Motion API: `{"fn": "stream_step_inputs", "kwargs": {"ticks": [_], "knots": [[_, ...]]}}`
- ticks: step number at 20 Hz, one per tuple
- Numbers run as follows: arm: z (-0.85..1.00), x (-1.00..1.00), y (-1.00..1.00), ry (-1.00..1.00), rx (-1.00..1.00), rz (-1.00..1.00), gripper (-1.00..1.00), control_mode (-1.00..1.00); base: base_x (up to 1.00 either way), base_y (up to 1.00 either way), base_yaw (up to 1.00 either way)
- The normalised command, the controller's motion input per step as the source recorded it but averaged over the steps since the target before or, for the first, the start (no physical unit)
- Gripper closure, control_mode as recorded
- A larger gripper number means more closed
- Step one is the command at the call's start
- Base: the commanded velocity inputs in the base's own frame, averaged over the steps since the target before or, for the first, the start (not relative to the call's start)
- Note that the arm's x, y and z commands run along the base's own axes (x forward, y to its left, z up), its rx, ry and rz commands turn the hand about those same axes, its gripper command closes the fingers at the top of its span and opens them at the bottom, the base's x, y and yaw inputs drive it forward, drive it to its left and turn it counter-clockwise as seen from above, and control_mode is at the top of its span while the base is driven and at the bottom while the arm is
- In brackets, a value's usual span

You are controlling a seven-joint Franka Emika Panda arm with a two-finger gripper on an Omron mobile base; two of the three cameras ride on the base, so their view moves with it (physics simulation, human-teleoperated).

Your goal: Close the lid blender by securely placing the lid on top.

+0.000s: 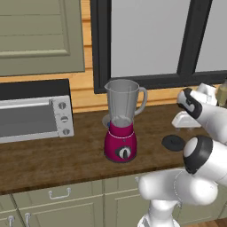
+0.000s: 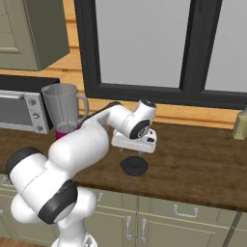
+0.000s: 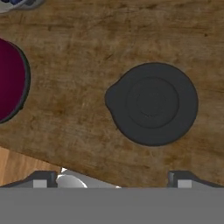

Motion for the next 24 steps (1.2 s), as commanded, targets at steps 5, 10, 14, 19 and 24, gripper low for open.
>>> {"fn": "stream_step_inputs", "kwargs": {"ticks": [5,10,14,19,24], "knots": [[-0.27,0.21,0.0,0.0,-0.01,0.0,-1.0,-1.0,0.0,0.0,0.0],[-0.37,0.21,-0.04,0.0,-0.06,0.0,-1.0,-1.0,0.0,0.0,0.0],[-0.35,0.1,-0.06,0.01,-0.08,-0.01,-1.0,-1.0,0.0,0.0,0.0],[-0.08,0.01,0.0,0.07,-0.02,-0.01,-1.0,-1.0,0.0,0.0,0.0],[-0.37,0.09,0.0,0.07,-0.05,-0.01,-1.0,-1.0,0.0,0.0,0.0]]}}
